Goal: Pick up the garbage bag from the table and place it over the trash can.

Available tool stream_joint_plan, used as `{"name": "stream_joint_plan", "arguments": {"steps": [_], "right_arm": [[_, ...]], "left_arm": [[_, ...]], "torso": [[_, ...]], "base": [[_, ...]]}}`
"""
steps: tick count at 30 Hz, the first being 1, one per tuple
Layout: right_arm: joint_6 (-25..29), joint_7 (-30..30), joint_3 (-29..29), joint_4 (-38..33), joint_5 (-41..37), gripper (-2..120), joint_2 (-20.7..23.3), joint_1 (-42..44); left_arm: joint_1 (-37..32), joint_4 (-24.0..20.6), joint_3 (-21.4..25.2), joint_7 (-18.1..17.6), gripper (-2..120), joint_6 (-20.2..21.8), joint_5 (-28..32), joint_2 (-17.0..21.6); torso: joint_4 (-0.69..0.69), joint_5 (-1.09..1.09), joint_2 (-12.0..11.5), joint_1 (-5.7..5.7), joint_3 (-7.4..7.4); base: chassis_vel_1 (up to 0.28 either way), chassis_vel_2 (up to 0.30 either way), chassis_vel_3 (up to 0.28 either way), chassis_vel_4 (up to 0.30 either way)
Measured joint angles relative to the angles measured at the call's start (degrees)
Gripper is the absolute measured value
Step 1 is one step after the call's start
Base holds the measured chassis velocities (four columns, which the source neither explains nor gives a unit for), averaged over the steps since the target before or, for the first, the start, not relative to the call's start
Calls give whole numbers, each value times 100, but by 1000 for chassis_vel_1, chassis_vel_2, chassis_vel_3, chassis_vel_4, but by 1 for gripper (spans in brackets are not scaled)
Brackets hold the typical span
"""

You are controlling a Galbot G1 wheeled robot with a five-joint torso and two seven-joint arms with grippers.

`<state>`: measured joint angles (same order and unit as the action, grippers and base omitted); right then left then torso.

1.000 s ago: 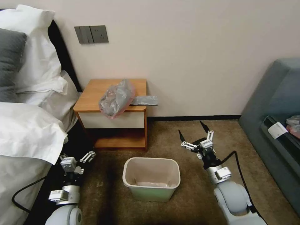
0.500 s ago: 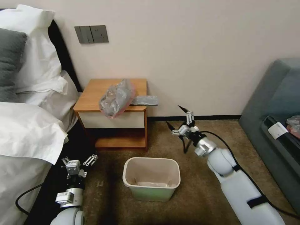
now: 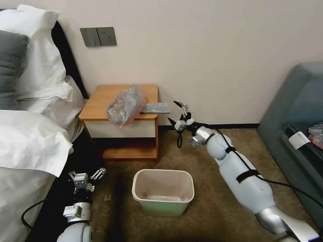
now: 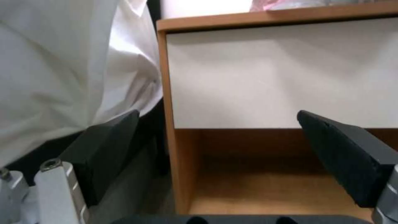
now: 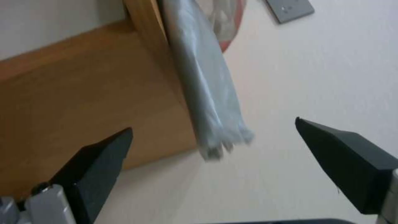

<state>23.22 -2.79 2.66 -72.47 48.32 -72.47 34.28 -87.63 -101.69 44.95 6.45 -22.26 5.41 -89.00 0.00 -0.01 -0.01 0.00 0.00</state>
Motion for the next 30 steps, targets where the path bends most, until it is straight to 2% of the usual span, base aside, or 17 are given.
{"name": "stream_joint_plan", "arguments": {"steps": [7,10,12,14,15,16,18,19,22,23,26,27,29,30], "right_arm": [[-38,41,-101,131,153,100,-106,-177],[-69,41,-126,171,154,92,-112,-188],[-123,43,-129,157,152,81,-119,-158],[-137,43,-130,142,162,77,-120,-144],[-154,43,-129,84,200,71,-120,-117],[-154,43,-129,84,200,71,-120,-117],[-169,34,-146,11,239,59,-116,-75],[-169,34,-146,11,239,59,-116,-75],[-207,11,-164,-68,260,44,-118,-23],[-207,11,-164,-68,260,44,-118,-23],[-223,-1,-163,-71,270,30,-146,-10],[-223,-1,-163,-71,270,30,-146,-10],[-233,-12,-162,-86,272,21,-147,-6],[-233,-12,-162,-86,272,21,-147,-6]], "left_arm": [[21,50,-3,-45,96,1,-47,-35],[32,72,-5,-93,96,6,-61,-48],[45,95,-6,-121,96,9,-70,-74],[49,104,-5,-138,96,9,-71,-83],[57,124,-1,-186,96,15,-73,-93],[57,124,-1,-186,96,15,-73,-93],[72,164,2,-264,96,36,-78,-94],[72,164,2,-264,96,36,-78,-94],[85,169,2,-321,96,78,-94,-95],[85,169,2,-321,96,78,-94,-95],[90,165,-4,-388,96,137,-127,-109],[90,165,-4,-388,96,137,-127,-109],[89,165,-8,-401,96,144,-144,-111],[89,165,-8,-401,96,144,-144,-111]], "torso": [[0,0,0,0,0],[-1,1,0,0,0],[-1,1,0,0,0],[-1,1,0,0,0],[-1,1,0,0,-1],[-1,1,0,0,-1],[-1,1,0,0,0],[-1,1,0,0,0],[-1,1,0,0,0],[-1,1,0,0,0],[-1,1,0,0,0],[-1,1,0,0,0],[0,1,0,0,0],[0,1,0,0,0]], "base": [[0,0,0,0],[0,0,0,0],[0,0,0,0],[0,0,0,0],[0,0,0,0],[0,0,0,0],[0,0,0,0],[0,0,0,0],[0,0,0,0],[0,0,0,0],[0,0,0,0],[0,0,0,0],[0,0,0,0],[0,0,0,0]]}}
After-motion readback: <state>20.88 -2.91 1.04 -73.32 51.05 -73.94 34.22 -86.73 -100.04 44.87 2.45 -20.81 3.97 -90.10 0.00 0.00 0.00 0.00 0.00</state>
